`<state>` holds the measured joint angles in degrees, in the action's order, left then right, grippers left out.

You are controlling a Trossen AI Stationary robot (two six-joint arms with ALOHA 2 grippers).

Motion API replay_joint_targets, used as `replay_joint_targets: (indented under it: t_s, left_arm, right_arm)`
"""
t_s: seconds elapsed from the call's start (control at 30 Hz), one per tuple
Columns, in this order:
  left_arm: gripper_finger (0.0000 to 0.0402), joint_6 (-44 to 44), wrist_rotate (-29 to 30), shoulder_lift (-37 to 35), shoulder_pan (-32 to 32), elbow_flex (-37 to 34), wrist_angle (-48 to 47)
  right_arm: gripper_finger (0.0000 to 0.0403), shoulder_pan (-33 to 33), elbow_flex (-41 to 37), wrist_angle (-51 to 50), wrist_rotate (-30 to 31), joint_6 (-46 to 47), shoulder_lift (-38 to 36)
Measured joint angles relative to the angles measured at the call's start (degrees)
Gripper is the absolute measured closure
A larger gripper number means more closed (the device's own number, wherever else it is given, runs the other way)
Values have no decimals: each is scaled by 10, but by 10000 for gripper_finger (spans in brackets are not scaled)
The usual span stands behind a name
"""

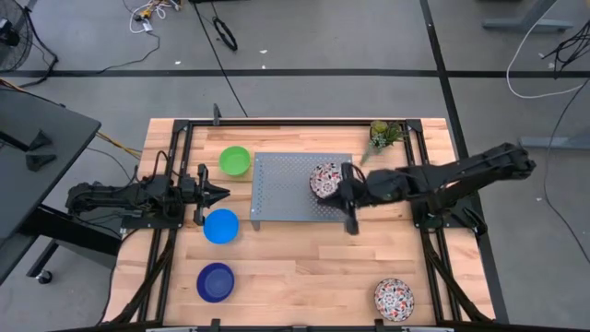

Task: Pick & Place Mini bowls
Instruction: Stack the white patterned bowl on top of the other white patterned bowls on the shelf

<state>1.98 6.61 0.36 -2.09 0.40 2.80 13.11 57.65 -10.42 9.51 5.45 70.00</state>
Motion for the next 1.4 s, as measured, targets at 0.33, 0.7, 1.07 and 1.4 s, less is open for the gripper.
replay_joint_targets:
  t_s: [0.33,0.7,1.07,1.4]
  left_arm:
    - [358,0,0,0,0,0,0]
    - [358,0,0,0,0,0,0]
    - [358,0,0,0,0,0,0]
    - [358,0,0,0,0,0,0]
  right_arm:
    - [403,118,10,-142,-21,30,-15]
    - [403,273,17,-316,-31,19,-17]
    - [403,368,17,-316,-29,204,-3]
    - [391,442,17,-317,-31,426,30]
